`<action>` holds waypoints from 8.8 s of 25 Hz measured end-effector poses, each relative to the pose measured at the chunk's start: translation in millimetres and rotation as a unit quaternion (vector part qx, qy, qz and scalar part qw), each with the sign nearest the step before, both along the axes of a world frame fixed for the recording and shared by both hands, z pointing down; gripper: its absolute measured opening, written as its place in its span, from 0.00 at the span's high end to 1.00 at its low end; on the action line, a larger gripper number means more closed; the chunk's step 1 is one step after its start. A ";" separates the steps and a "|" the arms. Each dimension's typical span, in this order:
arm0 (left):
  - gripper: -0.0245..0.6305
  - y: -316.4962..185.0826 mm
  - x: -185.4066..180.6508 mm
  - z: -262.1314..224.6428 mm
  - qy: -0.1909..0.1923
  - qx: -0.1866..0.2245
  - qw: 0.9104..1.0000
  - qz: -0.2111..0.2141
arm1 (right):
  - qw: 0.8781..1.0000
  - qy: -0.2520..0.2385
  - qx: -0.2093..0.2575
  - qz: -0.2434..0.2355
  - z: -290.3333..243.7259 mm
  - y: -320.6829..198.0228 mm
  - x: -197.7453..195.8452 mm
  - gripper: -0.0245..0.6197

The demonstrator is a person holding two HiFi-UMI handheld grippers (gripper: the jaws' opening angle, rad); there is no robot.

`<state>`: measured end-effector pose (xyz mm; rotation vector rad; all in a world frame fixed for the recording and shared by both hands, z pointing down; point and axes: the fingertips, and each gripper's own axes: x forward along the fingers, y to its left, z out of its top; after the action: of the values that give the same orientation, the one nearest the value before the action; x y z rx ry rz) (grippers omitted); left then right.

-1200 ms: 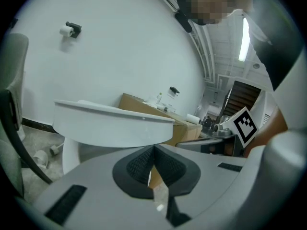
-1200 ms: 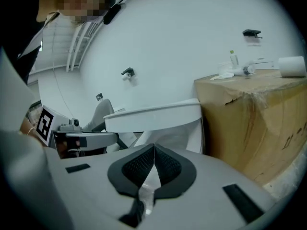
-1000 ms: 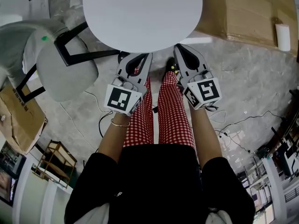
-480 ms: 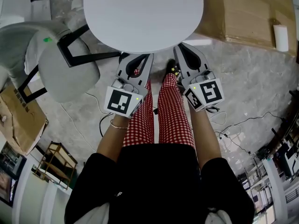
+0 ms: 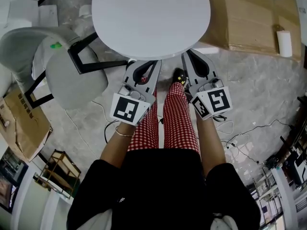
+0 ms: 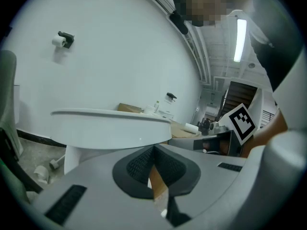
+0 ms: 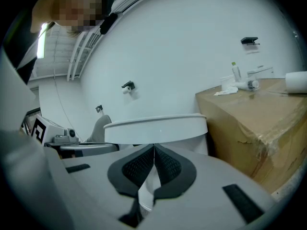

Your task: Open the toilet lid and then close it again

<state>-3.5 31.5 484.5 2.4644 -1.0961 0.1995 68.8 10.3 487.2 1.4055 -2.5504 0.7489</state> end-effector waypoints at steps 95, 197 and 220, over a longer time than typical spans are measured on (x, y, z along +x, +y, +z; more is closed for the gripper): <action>0.96 -125.4 -4.3 -162.4 -0.004 0.067 0.997 0.034 | 0.998 -0.031 0.052 0.015 -167.3 -108.1 -34.4 0.93; 0.96 -344.2 -48.1 -259.5 -0.048 0.152 0.987 -0.018 | 0.995 -0.053 0.082 -0.038 -270.9 -333.5 -57.8 0.93; 0.96 -372.5 -68.7 -251.9 -0.043 0.137 0.989 -0.031 | 0.995 -0.050 0.087 -0.023 -277.3 -372.0 -59.9 0.93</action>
<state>-72.2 -341.1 232.6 2.6773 -1.3122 0.1454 8.9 -361.6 209.9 1.3841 -2.7757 0.6171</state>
